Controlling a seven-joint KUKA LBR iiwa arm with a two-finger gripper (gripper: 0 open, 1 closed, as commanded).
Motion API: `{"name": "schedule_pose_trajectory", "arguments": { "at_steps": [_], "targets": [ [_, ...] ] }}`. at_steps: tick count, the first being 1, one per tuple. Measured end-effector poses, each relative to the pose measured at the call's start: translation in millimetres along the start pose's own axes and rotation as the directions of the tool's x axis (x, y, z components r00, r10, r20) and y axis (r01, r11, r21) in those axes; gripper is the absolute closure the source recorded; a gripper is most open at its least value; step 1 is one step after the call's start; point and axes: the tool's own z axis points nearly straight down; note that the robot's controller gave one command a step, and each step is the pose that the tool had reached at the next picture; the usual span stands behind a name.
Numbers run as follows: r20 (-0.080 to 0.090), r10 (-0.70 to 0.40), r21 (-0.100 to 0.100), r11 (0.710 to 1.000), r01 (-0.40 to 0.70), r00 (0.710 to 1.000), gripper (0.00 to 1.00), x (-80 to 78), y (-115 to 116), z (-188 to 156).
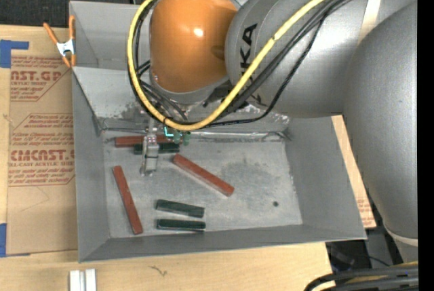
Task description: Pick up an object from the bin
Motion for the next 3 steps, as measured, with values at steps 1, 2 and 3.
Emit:
{"name": "schedule_pose_trajectory", "arguments": {
  "at_steps": [1, 2, 3],
  "targets": [
    [0.003, 0.009, 0.004, 1.0, -0.009, 1.0, 0.0, -28.9, -110.8, 75.6],
    [0.004, 0.055, 0.0, 0.998, -0.055, 0.998, 0.0, -34.0, -123.7, 113.2],
    [0.006, 0.18, -0.002, 0.984, -0.18, 0.984, 0.0, -16.3, -139.8, 105.4]
  ]
}}
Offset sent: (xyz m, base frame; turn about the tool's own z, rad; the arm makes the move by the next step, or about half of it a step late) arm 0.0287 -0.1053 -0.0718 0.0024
